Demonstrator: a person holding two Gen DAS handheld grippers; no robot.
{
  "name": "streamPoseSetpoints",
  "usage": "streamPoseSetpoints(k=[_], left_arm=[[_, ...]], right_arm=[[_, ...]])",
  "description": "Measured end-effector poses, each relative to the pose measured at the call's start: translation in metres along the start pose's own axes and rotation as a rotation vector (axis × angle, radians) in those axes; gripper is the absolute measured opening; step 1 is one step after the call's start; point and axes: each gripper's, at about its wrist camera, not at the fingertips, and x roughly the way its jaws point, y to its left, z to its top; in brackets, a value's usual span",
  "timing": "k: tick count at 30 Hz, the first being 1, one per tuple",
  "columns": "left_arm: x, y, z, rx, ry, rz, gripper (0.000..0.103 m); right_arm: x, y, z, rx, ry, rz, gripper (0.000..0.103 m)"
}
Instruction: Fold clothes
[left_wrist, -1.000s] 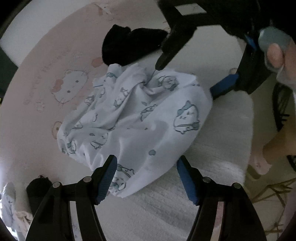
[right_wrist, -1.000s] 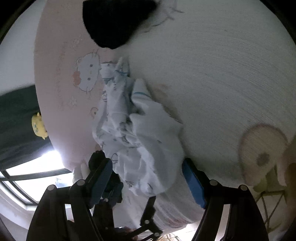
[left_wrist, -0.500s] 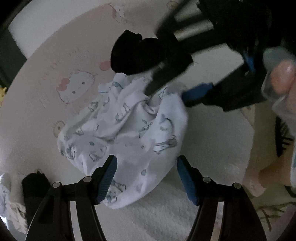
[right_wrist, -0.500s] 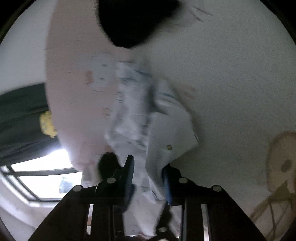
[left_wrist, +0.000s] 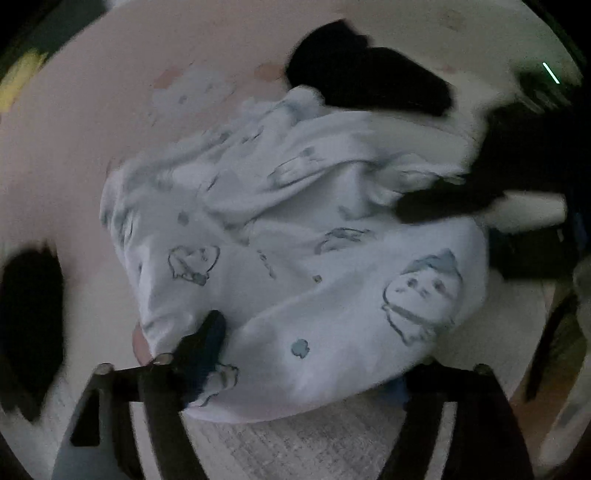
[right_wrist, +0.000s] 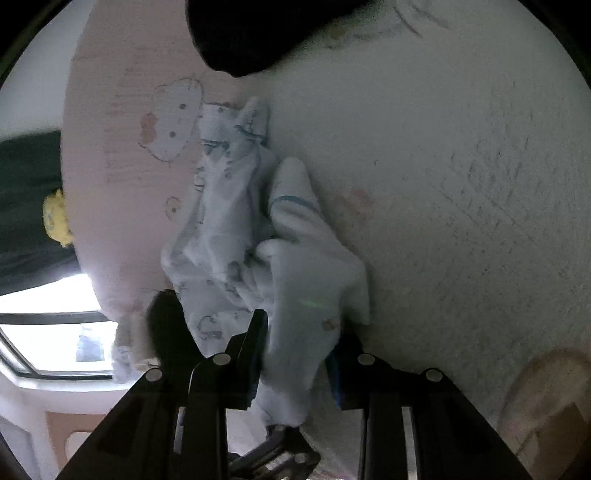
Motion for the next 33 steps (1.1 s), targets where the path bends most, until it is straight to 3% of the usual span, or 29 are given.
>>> streamPoseSetpoints(k=[4, 7, 8, 9, 11, 14, 17, 19, 24, 28, 32, 33], left_arm=[[-0.005, -0.002, -0.005, 0.029, -0.044, 0.007, 0.082], [-0.014, -0.02, -0.014, 0.136, -0.117, 0.106, 0.081], [-0.017, -0.026, -0.016, 0.175, -0.139, 0.141, 0.073], [-0.019, -0.029, -0.016, 0.206, -0.148, 0.156, 0.049], [-0.021, -0.038, -0.016, 0.241, -0.136, 0.21, 0.023], [-0.026, -0.026, -0.006, 0.178, -0.091, 0.134, 0.011], [-0.037, -0.004, 0.008, 0.078, -0.084, 0.048, 0.008], [-0.052, 0.005, 0.017, 0.058, -0.119, 0.036, 0.008], [-0.075, 0.021, 0.042, 0.075, -0.193, 0.094, 0.008], [-0.087, 0.032, 0.049, 0.022, -0.192, 0.065, 0.008], [-0.094, 0.047, 0.051, -0.014, -0.199, 0.097, 0.008], [-0.096, 0.052, 0.052, -0.018, -0.2, 0.104, 0.008]], right_arm=[[-0.003, -0.015, 0.007, 0.079, 0.026, 0.101, 0.028], [-0.003, -0.018, 0.009, 0.107, 0.031, 0.131, 0.028], [-0.002, -0.018, 0.009, 0.117, 0.03, 0.142, 0.028], [-0.002, -0.019, 0.01, 0.123, 0.033, 0.152, 0.028], [-0.003, -0.02, 0.011, 0.135, 0.039, 0.168, 0.028], [-0.004, -0.018, 0.009, 0.129, 0.033, 0.17, 0.028], [-0.003, -0.014, 0.011, 0.086, 0.02, 0.144, 0.028], [-0.003, -0.01, 0.011, 0.069, 0.019, 0.119, 0.03], [-0.006, -0.004, 0.011, 0.096, -0.02, 0.165, 0.053], [-0.002, 0.0, 0.017, 0.145, -0.049, 0.204, 0.054], [0.003, 0.003, 0.022, 0.189, -0.092, 0.235, 0.053], [0.004, 0.003, 0.023, 0.198, -0.103, 0.231, 0.042]])
